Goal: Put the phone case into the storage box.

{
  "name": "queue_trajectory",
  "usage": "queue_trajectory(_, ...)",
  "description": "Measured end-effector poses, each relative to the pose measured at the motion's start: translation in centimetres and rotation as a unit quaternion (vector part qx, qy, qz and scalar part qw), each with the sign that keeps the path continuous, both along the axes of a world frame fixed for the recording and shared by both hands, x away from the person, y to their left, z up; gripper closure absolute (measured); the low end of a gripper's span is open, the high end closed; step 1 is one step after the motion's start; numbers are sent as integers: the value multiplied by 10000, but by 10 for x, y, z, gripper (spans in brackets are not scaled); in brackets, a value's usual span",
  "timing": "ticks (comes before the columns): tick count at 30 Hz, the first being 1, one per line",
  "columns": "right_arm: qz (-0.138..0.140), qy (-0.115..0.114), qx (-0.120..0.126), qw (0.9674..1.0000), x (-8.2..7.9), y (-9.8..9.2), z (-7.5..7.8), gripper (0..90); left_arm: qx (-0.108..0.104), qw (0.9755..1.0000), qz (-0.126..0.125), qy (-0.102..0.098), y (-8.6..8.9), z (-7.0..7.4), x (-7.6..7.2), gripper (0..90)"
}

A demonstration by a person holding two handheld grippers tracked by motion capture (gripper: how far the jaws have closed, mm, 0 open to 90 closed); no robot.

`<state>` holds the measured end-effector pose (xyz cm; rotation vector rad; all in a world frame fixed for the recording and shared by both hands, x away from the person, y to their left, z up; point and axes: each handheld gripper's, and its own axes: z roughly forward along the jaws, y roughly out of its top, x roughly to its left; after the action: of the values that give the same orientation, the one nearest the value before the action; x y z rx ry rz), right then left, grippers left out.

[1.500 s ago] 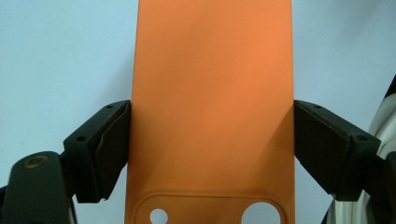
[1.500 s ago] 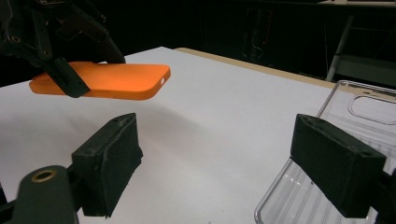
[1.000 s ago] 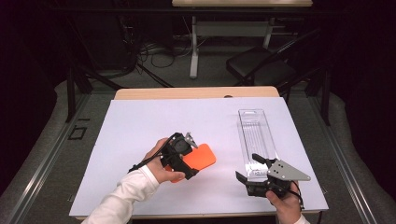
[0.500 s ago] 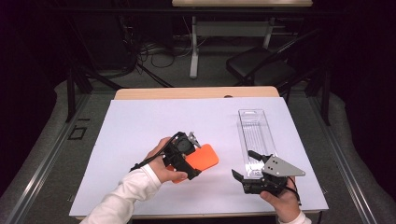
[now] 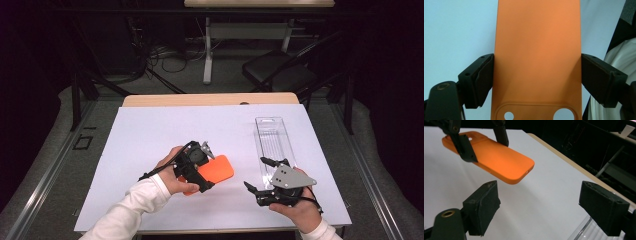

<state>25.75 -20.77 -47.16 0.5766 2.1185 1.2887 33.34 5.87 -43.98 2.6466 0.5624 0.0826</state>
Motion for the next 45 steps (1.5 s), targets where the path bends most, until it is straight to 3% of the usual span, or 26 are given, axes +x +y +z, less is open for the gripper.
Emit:
queue_trajectory(5,166,-332,-587,9976,-2,10,1,159,22,10000,-21,0,-1,1,0,158)
queue_trajectory(8,306,-608,-990,9928,-3,17,1,159,31,10000,-48,12,-2,1,0,158)
queue_trajectory(13,499,-829,-1407,9853,-5,26,0,159,49,10000,-69,13,-3,2,-1,158)
queue_trajectory(17,640,-1077,-1730,9769,-5,31,0,159,34,9999,-105,24,-4,3,-2,158)
queue_trajectory(21,765,-1367,-2037,9664,-8,37,-2,166,-20,9999,-118,101,-5,4,-2,158)
queue_trajectory(27,879,-1692,-2392,9521,-10,43,-5,192,-55,9998,-77,176,-6,4,-1,158)
queue_trajectory(28,801,-1615,-2393,9541,-12,44,-7,199,-70,9998,-72,190,-7,4,-1,159)
queue_trajectory(30,947,-1848,-2465,9466,-10,47,-8,215,-49,9998,-74,203,-7,4,-1,158)
queue_trajectory(33,910,-1904,-2574,9430,-11,49,-11,242,-53,9998,-88,183,-9,4,-1,158)
queue_trajectory(34,908,-1979,-2718,9374,-11,50,-9,253,-54,9998,-84,182,-9,3,-1,159)
queue_trajectory(36,872,-2010,-2745,9363,-12,51,-11,261,-44,9998,-113,180,-10,3,-1,158)
queue_trajectory(38,898,-2091,-2838,9315,-11,51,-11,272,-60,9998,-106,187,-11,3,-2,158)
queue_trajectory(42,886,-2114,-2848,9308,-11,52,-13,294,-59,9998,-124,169,-13,4,-2,158)
queue_trajectory(43,888,-2109,-2798,9324,-11,53,-14,297,-61,9998,-133,159,-13,4,-2,158)
queue_trajectory(44,905,-2157,-2911,9277,-11,53,-13,304,-60,9998,-140,160,-14,4,-2,158)
queue_trajectory(45,901,-2147,-2893,9285,-12,54,-14,314,-74,9997,-148,173,-14,4,-2,158)
